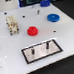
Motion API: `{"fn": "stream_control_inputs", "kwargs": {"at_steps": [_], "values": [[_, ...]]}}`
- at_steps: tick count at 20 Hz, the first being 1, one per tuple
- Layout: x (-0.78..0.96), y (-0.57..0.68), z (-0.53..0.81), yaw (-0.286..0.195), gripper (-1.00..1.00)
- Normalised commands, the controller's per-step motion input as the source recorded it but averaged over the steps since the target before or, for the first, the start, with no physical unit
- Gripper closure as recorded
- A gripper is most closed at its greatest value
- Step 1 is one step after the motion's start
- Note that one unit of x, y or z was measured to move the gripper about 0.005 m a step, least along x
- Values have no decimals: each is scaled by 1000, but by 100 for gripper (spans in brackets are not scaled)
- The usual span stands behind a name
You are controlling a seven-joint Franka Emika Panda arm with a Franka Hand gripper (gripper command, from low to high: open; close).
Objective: Insert the blue gear onto the right peg, followed by the red gear
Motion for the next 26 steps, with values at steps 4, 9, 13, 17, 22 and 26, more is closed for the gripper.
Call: {"fn": "stream_control_inputs", "kwargs": {"at_steps": [4, 9, 13, 17, 22, 26], "values": [[-486, 454, -365, 0, -100], [-506, 470, -354, 0, -100], [-498, 505, -319, 0, -100], [-481, 432, -388, 0, -100], [-543, 607, -192, 0, -100], [-533, 604, -204, 0, -100]]}}
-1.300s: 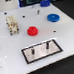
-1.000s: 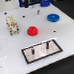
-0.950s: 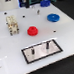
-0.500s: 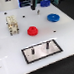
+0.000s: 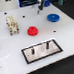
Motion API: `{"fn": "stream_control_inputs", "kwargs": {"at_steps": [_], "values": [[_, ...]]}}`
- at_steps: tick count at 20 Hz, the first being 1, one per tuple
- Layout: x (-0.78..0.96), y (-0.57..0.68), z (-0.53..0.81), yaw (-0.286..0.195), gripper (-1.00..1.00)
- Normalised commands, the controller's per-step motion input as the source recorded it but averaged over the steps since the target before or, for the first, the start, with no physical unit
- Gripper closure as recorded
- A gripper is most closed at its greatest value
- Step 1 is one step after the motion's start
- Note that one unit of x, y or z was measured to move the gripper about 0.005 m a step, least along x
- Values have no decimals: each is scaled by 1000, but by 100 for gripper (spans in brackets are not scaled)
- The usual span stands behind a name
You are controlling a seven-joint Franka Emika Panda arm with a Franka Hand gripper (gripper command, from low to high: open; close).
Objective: Insert the blue gear onto the right peg, followed by the red gear
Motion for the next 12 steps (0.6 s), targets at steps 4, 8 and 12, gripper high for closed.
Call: {"fn": "stream_control_inputs", "kwargs": {"at_steps": [4, 8, 12], "values": [[-422, 457, -374, 0, -100], [-333, 206, -544, 0, -100], [-291, 56, -571, 0, -100]]}}
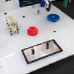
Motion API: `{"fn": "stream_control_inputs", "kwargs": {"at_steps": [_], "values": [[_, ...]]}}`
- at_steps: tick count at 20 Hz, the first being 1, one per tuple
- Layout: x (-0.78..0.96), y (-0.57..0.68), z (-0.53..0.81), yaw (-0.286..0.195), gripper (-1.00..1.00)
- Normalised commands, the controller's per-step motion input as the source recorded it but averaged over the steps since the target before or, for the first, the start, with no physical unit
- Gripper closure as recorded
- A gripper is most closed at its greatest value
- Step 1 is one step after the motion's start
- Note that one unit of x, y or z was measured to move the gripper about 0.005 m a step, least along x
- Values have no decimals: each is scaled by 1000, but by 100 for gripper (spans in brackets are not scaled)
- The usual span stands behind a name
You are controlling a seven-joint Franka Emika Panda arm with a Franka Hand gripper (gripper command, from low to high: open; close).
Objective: Insert the blue gear onto the right peg, followed by the red gear
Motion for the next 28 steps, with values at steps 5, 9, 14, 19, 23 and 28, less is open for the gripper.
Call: {"fn": "stream_control_inputs", "kwargs": {"at_steps": [5, 9, 14, 19, 23, 28], "values": [[-235, 11, -552, 0, -100], [-234, 19, -510, 0, -100], [-207, -39, -250, 0, 100], [-268, 10, -138, 0, 100], [-189, 6, -89, 0, 100], [-107, 3, -33, 0, 100]]}}
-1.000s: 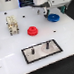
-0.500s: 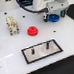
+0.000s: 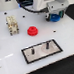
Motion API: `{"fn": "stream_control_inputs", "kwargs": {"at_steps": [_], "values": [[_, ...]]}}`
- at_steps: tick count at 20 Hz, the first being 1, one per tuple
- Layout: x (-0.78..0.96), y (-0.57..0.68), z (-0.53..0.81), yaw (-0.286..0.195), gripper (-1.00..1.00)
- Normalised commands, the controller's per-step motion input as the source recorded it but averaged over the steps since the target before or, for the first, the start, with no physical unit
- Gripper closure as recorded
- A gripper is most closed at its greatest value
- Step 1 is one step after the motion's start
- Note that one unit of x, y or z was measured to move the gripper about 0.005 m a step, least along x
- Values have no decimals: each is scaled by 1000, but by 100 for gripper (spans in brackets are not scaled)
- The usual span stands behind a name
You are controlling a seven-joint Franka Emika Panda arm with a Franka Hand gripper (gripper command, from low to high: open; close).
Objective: Insert the blue gear onto the right peg, followed by the red gear
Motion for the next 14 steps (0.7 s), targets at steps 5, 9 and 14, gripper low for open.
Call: {"fn": "stream_control_inputs", "kwargs": {"at_steps": [5, 9, 14], "values": [[-4, -22, 72, 0, 100], [230, -124, 456, 0, 100], [483, -222, 557, 0, 100]]}}
